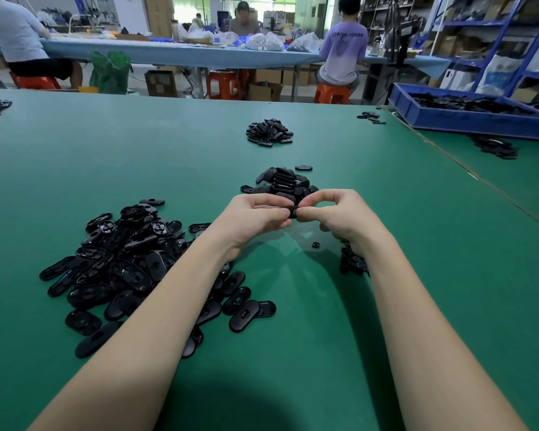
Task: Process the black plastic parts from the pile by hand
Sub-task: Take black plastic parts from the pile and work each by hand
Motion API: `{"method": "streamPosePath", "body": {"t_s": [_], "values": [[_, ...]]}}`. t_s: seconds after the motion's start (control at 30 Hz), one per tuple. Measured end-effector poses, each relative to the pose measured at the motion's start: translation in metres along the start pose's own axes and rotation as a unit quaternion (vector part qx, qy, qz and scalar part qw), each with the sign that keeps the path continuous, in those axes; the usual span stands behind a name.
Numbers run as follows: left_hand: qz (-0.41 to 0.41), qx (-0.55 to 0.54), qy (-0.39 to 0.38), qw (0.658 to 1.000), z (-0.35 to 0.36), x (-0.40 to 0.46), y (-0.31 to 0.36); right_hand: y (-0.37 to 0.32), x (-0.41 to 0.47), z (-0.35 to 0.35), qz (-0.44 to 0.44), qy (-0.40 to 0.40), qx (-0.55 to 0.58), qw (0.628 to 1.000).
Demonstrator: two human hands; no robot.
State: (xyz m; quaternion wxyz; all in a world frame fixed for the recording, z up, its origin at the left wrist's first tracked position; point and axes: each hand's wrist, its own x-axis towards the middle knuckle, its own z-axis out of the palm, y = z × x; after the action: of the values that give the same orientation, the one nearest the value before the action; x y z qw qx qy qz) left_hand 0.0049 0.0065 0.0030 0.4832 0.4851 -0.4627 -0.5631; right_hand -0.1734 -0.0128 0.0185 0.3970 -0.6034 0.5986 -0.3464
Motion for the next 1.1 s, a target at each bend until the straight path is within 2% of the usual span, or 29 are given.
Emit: {"method": "streamPosePath", "body": {"t_s": [0.3,0.53,0.67,0.87,1.1], "values": [[-0.019,0.003,0.002,1.000,0.001,0.003,0.002,0.009,0.001,-0.003,0.027,-0.030,0.052,0.998],[-0.002,0.050,0.037,0.998,0.001,0.007,-0.004,0.007,0.005,-0.002,-0.014,-0.039,0.026,0.999],[0.008,0.084,0.055,0.995,0.004,0.008,-0.007,0.008,0.009,0.004,-0.026,-0.008,-0.012,1.000],[0.011,0.083,0.052,0.995,0.002,0.008,-0.009,0.012,0.010,0.010,-0.039,0.008,-0.023,0.999],[0.008,0.034,0.036,0.999,-0.001,0.008,-0.007,0.013,0.010,0.010,-0.052,0.005,0.012,0.999]]}}
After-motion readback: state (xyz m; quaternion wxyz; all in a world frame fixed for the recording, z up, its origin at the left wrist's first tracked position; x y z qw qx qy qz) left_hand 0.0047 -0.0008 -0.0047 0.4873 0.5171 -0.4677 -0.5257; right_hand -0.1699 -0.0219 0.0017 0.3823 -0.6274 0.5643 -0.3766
